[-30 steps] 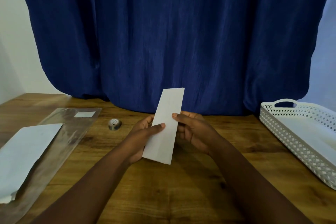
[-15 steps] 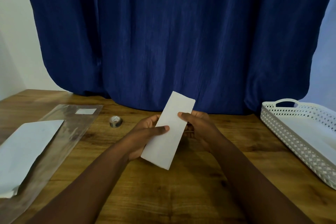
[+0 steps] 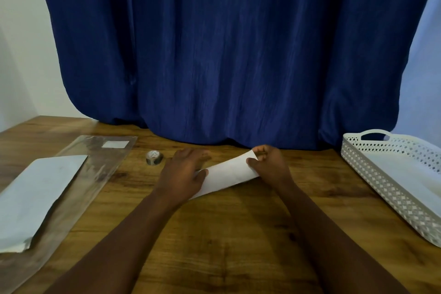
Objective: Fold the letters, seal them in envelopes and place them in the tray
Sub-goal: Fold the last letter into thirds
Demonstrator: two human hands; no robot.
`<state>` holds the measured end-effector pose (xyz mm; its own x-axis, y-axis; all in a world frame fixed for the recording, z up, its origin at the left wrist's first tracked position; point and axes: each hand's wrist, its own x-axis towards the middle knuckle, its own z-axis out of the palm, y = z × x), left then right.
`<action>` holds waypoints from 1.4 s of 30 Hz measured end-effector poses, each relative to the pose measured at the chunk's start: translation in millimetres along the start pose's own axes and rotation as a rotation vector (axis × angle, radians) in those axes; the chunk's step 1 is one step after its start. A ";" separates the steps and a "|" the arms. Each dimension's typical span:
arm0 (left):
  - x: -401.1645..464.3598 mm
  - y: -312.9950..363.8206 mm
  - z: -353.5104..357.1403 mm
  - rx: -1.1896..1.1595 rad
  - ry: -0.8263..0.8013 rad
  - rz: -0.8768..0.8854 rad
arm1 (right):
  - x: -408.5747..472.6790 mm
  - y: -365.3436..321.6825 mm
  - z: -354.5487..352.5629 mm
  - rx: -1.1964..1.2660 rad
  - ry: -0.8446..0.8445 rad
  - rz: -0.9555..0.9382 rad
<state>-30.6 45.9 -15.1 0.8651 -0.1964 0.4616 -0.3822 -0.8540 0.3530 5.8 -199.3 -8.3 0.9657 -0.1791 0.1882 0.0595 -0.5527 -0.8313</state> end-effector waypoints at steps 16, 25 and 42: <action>-8.7 24.0 32.9 0.290 -0.504 -0.020 | -32.6 -17.1 53.0 -0.456 -0.595 -0.364; -6.4 25.8 29.2 0.241 -0.497 -0.081 | 9.6 22.1 15.3 -0.801 -0.441 -0.258; -7.3 16.3 17.2 -0.008 -0.391 0.035 | -11.1 -12.5 -4.8 -0.623 -0.511 -0.375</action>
<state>-37.5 25.1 -26.7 0.9095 -0.3952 0.1294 -0.4148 -0.8400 0.3498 -6.8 -194.3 2.5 0.9141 0.4054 0.0105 0.3899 -0.8712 -0.2982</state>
